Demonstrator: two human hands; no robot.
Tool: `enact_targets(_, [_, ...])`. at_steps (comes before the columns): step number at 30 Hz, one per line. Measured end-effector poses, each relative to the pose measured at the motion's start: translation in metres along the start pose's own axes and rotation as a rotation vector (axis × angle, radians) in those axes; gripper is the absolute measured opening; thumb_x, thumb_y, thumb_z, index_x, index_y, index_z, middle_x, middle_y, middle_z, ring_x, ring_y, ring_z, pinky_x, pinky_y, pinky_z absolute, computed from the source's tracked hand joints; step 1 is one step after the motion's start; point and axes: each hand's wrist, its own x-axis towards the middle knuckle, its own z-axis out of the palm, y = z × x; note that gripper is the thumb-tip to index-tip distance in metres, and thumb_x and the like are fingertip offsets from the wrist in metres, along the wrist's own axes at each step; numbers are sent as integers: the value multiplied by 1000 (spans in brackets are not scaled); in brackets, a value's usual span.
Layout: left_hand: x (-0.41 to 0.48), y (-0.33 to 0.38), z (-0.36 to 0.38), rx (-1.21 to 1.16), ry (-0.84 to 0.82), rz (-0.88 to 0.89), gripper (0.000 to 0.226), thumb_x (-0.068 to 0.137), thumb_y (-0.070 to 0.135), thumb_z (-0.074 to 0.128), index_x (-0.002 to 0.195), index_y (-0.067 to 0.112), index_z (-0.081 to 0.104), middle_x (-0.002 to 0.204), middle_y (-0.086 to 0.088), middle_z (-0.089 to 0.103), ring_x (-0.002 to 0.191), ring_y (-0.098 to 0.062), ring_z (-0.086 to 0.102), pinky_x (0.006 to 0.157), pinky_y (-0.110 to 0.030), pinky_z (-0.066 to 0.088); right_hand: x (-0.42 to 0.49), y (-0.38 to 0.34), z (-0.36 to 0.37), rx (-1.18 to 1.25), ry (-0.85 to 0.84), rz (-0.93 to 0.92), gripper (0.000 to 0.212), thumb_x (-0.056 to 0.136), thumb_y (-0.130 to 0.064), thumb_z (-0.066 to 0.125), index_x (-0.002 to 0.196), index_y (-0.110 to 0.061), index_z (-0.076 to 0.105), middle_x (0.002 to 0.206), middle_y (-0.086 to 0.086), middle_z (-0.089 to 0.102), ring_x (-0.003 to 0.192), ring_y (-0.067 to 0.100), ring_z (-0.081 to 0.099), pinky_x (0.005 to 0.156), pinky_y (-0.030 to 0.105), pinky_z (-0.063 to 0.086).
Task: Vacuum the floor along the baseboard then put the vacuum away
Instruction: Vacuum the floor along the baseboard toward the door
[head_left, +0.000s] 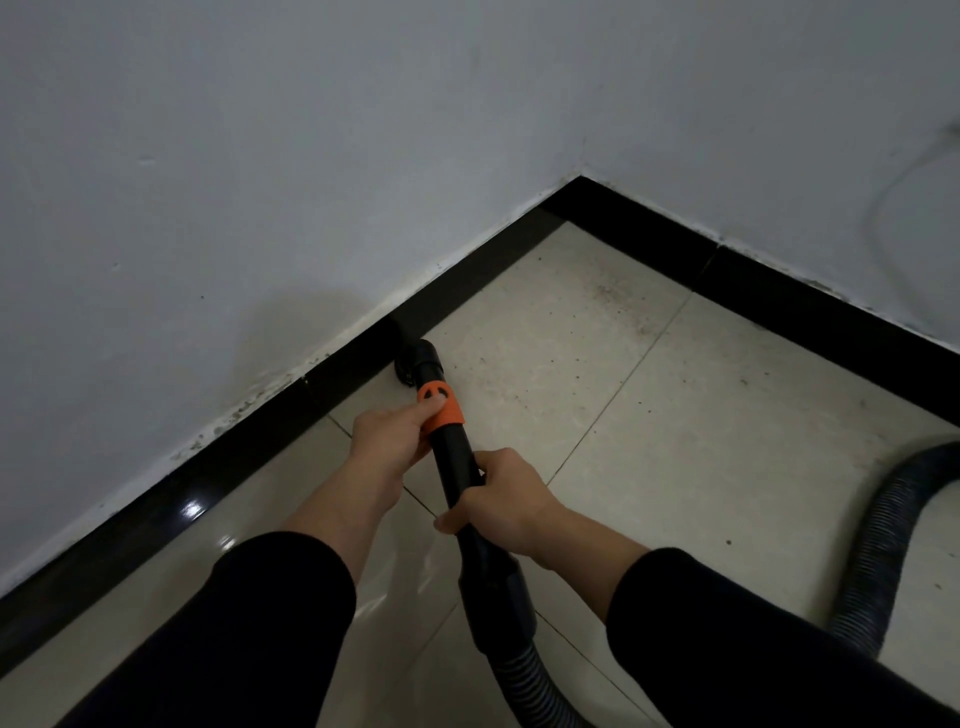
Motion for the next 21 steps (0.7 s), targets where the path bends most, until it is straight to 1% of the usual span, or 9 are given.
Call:
enact_targets(2, [7, 1, -1, -15, -7, -6, 29, 82, 17, 75, 101, 1, 60, 101, -15, 65, 92, -25, 67, 76, -31, 54, 4, -3, -1, 3, 0, -3, 41, 72, -14, 80, 107, -11, 59, 98, 11, 66, 89, 27, 67, 84, 40, 57])
enact_targets(5, [14, 2, -2, -31, -32, -16, 30, 84, 19, 74, 103, 1, 59, 104, -14, 63, 91, -22, 66, 68, -26, 52, 10, -5, 3, -28, 15, -19, 45, 72, -17, 80, 111, -11, 59, 99, 10, 66, 89, 27, 67, 84, 41, 57])
enact_targets(8, [17, 0, -2, -43, -62, -22, 42, 85, 21, 72, 116, -3, 59, 112, -16, 64, 96, -22, 66, 67, -25, 53, 14, -3, 7, -87, 46, -28, 48, 72, -21, 80, 113, -15, 56, 100, 7, 65, 90, 25, 66, 83, 40, 57])
enact_targets(9, [17, 0, -2, -45, -67, -23, 43, 85, 21, 72, 118, -3, 59, 114, -16, 64, 96, -22, 66, 68, -25, 53, 16, -2, 8, -101, 56, -28, 48, 73, -22, 80, 114, -16, 56, 100, 7, 65, 90, 25, 65, 83, 40, 56])
enact_targets(12, [18, 1, -2, -35, -97, -28, 38, 87, 22, 69, 115, -1, 59, 115, -15, 64, 93, -19, 66, 65, -23, 52, 16, -1, 9, -134, 77, -27, 47, 73, -24, 79, 112, -17, 54, 100, 5, 62, 91, 24, 64, 82, 40, 56])
enact_targets(15, [16, 1, 1, -18, -114, -27, 42, 87, 21, 70, 119, -4, 58, 116, -16, 64, 93, -19, 66, 61, -21, 53, 13, 3, 8, -150, 110, -22, 45, 72, -26, 78, 109, -18, 53, 100, 4, 62, 90, 23, 63, 81, 39, 56])
enact_targets(21, [5, -4, 11, -1, -146, -26, 41, 87, 13, 69, 119, -10, 57, 115, -23, 64, 90, -22, 66, 64, -24, 53, 3, 13, 4, -154, 137, 15, 47, 71, -28, 78, 111, -18, 54, 100, 4, 63, 91, 24, 64, 82, 42, 56])
